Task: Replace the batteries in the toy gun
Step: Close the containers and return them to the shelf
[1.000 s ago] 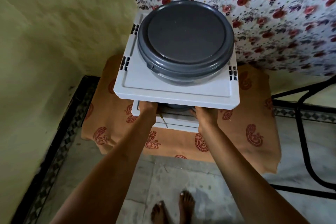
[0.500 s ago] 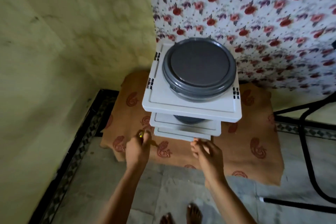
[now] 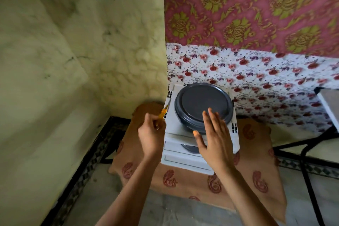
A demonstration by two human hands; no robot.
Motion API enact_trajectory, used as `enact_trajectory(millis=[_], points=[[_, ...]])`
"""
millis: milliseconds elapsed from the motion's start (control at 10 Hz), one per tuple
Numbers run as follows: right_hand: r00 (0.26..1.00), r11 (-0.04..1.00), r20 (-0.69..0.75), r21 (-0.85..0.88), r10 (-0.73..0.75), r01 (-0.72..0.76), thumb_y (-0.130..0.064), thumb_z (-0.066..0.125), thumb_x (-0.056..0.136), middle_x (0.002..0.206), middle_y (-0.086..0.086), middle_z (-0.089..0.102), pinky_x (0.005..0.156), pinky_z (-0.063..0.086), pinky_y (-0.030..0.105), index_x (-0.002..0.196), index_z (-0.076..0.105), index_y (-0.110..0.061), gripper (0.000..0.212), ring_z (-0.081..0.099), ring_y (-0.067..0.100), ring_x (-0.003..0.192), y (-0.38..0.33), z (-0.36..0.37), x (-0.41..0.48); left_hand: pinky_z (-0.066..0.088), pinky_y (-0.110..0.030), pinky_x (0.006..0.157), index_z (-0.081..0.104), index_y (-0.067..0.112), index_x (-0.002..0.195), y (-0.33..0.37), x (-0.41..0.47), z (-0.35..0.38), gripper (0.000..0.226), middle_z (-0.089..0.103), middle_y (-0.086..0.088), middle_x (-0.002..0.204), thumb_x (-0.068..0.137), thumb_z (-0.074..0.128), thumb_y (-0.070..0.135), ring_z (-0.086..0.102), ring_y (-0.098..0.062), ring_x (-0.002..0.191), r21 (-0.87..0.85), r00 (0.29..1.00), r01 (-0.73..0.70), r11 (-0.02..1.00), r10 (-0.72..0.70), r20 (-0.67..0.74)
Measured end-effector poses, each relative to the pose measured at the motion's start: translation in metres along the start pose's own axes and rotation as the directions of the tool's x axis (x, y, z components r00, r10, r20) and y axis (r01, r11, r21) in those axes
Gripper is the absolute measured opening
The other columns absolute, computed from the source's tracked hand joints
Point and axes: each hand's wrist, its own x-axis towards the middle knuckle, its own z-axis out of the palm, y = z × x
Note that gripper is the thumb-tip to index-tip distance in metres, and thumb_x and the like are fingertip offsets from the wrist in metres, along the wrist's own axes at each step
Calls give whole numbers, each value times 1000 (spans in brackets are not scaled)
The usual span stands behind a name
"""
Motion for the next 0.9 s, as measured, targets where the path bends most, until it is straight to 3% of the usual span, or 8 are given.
enact_trajectory(millis=[100, 200, 400, 700, 900], points=[[994, 993, 106, -122, 16, -3, -55, 5, 93, 147, 12, 38, 113, 23, 34, 139, 40, -7, 74, 39, 28, 135, 10, 12, 2, 45, -36, 58, 53, 10, 84, -10, 8, 26, 12, 66, -5, 75, 81, 65, 12, 62, -29, 67, 271, 990, -103, 957, 73, 119], [996, 989, 90, -145, 5, 8, -52, 9, 94, 146, 11, 40, 112, 25, 34, 139, 40, -8, 70, 37, 27, 135, 15, 17, -2, 42, -34, 58, 55, 10, 88, -21, 11, 36, 11, 63, -6, 86, 83, 61, 17, 60, -30, 77, 413, 984, -147, 899, 89, 157], [1000, 989, 27, -147, -7, 11, -44, 34, 88, 144, 12, 42, 109, 34, 37, 138, 42, -8, 62, 36, 25, 134, 15, 21, -3, 33, -31, 59, 54, 8, 84, -28, 14, 42, 17, 56, -7, 87, 84, 61, 23, 53, -27, 82, 419, 988, -105, 902, 47, 146], [998, 989, 55, -146, -3, 11, -43, 35, 85, 145, 12, 41, 107, 35, 40, 138, 41, -8, 64, 28, 23, 135, 16, 18, -4, 36, -32, 58, 53, 11, 90, -26, 14, 41, 26, 59, -6, 90, 87, 60, 35, 56, -26, 84, 475, 988, -62, 878, -15, 156], [998, 999, 52, 35, -24, 22, -45, 31, 86, 148, 13, 35, 109, 30, 40, 140, 37, -5, 67, 30, 26, 137, 16, 10, -6, 36, -30, 58, 55, 13, 93, -24, 12, 30, 29, 61, -3, 93, 85, 63, 40, 57, -23, 83, 424, 982, -77, 902, -4, 186]])
